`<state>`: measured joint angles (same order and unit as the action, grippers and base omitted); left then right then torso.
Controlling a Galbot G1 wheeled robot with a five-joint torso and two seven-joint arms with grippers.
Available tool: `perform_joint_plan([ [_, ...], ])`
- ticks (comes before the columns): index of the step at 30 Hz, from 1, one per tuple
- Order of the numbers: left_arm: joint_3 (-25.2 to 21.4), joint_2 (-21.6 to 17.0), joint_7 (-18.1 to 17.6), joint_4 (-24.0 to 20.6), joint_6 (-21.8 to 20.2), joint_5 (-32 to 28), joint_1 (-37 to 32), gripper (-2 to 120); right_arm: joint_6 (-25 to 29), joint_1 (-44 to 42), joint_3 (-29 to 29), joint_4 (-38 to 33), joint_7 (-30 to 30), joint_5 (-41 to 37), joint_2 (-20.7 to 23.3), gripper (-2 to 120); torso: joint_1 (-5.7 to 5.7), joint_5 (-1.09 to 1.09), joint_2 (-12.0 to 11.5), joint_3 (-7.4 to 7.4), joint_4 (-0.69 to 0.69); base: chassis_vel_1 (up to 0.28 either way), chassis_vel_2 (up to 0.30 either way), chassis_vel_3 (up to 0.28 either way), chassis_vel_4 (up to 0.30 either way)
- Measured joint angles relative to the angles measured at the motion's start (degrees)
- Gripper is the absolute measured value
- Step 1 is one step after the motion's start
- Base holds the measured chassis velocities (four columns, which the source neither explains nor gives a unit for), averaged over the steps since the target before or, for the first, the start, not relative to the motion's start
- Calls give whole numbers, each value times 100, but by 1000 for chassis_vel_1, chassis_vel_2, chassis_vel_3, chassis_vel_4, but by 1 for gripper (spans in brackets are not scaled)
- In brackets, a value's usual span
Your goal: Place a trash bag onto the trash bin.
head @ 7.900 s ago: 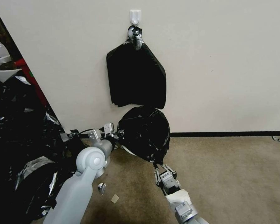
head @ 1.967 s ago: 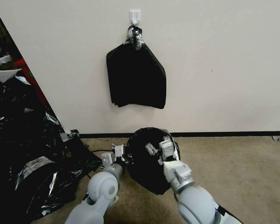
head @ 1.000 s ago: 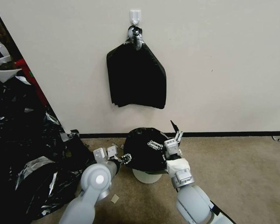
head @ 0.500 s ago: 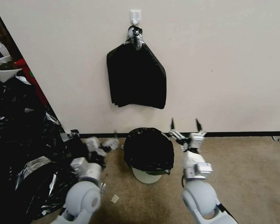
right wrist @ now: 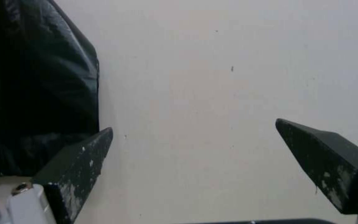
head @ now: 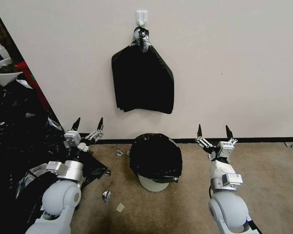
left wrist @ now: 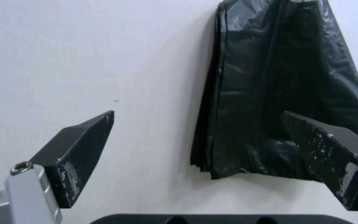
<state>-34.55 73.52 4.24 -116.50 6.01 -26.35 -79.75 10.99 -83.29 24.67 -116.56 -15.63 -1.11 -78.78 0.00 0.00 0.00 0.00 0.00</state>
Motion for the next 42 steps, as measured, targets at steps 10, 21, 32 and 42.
perform_joint_plan([
  [10,23,-4,-51,-5,-35,-23,4,100,-10,7,-22,-5,-4,-5,8,100,0,0,0,0,0,0,0,0,0],
  [21,30,-4,-69,-7,-49,-30,6,100,-14,10,-28,-8,-10,-5,11,100,0,0,0,0,0,0,0,0,0],
  [32,35,-4,-77,-7,-55,-36,6,100,-16,13,-34,-8,-15,-5,14,100,0,0,0,0,0,0,0,0,0],
  [42,39,-4,-82,-8,-58,-38,6,100,-16,14,-35,-9,-18,-5,15,100,0,0,0,0,0,0,0,0,0],
])
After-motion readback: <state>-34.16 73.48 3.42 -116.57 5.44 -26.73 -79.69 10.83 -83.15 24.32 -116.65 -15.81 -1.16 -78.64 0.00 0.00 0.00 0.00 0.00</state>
